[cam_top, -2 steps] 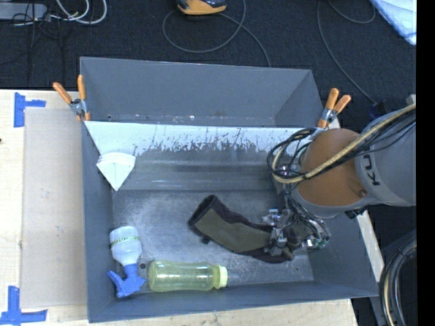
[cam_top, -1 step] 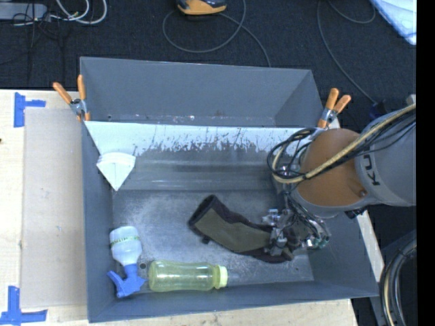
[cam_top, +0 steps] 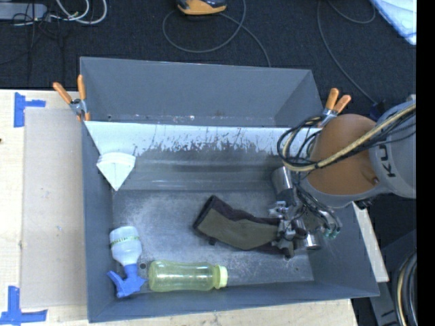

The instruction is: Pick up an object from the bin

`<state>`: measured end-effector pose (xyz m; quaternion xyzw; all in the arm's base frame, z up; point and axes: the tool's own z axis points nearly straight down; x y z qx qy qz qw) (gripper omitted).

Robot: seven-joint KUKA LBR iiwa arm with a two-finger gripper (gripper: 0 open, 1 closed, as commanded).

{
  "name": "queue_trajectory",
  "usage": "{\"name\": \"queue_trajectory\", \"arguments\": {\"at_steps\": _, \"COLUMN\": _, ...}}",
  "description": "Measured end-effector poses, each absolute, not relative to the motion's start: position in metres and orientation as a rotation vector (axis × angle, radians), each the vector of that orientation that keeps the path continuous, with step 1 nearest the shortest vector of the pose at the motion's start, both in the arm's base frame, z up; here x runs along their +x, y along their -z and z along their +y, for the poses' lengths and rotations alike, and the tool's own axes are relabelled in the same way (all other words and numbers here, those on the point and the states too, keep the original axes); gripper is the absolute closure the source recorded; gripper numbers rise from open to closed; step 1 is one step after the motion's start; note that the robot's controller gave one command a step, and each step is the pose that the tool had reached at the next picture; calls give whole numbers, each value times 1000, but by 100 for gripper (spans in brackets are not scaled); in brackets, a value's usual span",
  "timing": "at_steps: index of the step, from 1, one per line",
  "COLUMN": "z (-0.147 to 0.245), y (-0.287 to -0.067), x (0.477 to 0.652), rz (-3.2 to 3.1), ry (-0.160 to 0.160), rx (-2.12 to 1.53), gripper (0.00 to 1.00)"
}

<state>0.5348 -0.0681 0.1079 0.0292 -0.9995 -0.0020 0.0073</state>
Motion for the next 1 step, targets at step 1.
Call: {"name": "queue_trajectory", "arguments": {"at_steps": 1, "z": -37, "y": -266, "x": 530, "rz": -3135, "ry": 2, "rx": 95, "gripper": 100}}
